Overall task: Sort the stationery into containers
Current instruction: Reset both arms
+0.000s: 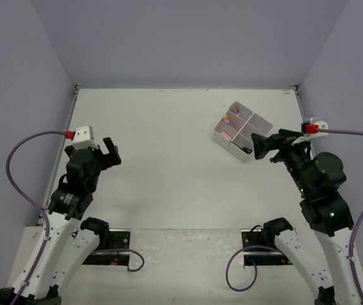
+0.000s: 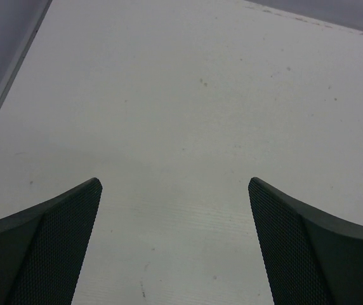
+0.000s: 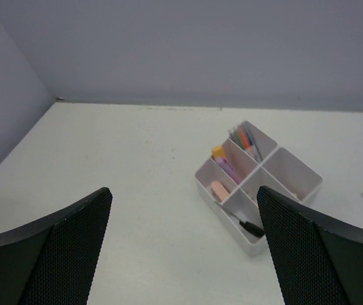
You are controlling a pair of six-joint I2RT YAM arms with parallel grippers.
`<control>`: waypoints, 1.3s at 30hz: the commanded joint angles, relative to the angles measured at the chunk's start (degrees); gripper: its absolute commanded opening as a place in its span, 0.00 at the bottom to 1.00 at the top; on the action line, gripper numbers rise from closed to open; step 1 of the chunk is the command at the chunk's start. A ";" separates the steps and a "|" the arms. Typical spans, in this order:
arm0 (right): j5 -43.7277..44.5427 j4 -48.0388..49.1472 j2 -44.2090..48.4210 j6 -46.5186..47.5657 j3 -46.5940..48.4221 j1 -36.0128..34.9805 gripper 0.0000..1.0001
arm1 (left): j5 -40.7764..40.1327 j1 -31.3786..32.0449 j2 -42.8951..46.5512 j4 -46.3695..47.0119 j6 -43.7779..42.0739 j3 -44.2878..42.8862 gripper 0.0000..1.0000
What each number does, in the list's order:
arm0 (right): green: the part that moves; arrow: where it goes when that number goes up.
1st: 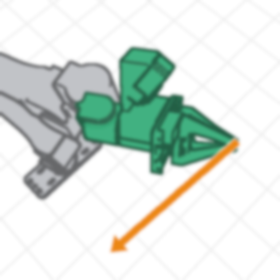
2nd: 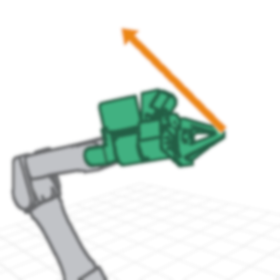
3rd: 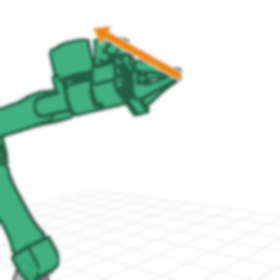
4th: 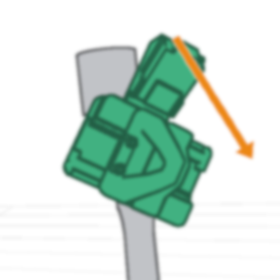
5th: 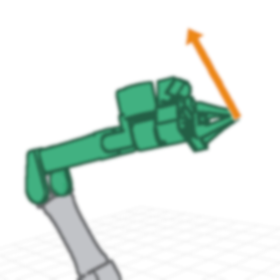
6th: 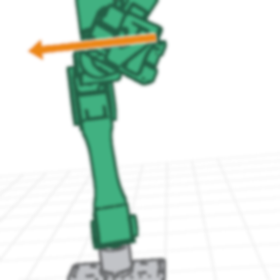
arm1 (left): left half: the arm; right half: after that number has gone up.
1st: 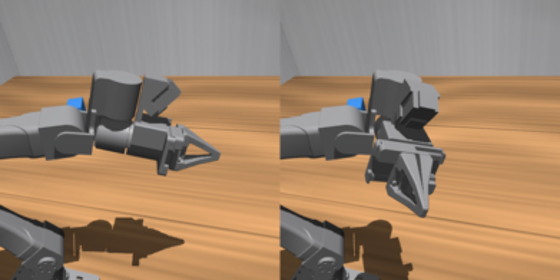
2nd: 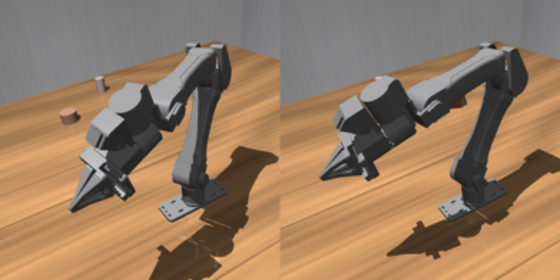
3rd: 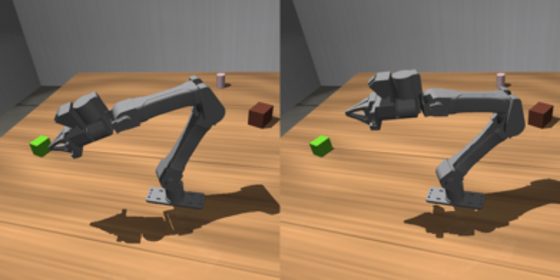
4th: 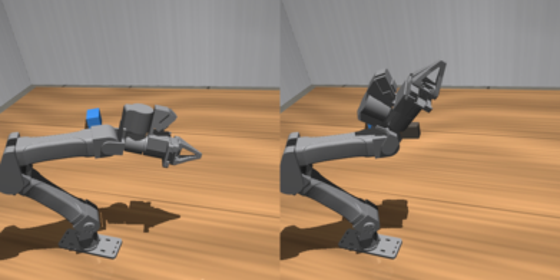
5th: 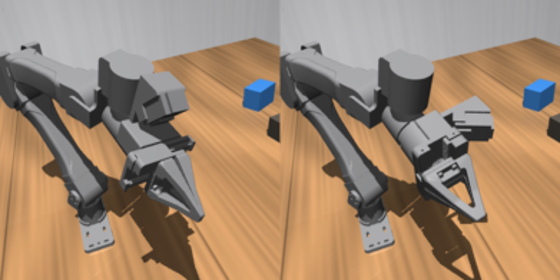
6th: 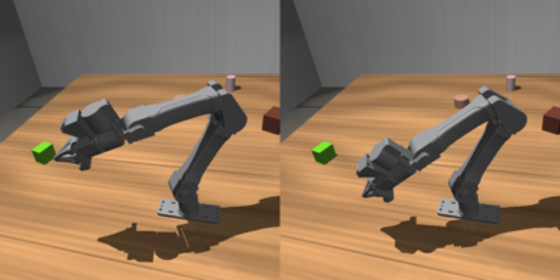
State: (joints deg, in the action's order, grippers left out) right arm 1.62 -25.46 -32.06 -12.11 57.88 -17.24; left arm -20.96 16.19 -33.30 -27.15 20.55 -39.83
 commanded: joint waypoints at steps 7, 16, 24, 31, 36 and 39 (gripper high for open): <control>17.68 -9.59 18.17 0.64 -8.09 0.10 0.99 | 0.71 -0.63 -0.49 1.15 -0.57 -1.08 1.00; 14.09 -7.68 20.80 0.07 -12.70 0.01 0.99 | 1.28 -0.46 1.76 1.58 -0.86 -0.15 1.00; 14.11 -8.20 20.28 0.24 -12.26 0.08 0.99 | 1.62 -0.54 2.75 1.49 -1.04 0.11 1.00; 12.62 -8.42 19.23 -0.68 -12.31 0.10 0.99 | 1.19 -0.41 4.03 1.23 -0.69 0.28 1.00; 12.01 -8.03 19.25 -0.96 -12.25 0.02 0.99 | -0.30 0.06 5.23 0.96 -0.17 0.44 1.00; 11.83 -7.92 18.82 -1.66 -12.60 0.04 0.99 | -0.32 0.21 5.44 0.94 -0.07 0.55 1.00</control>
State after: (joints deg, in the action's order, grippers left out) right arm 14.29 -35.09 -11.94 -12.37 45.23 -17.26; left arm -20.08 16.18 -28.58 -27.09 20.41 -39.70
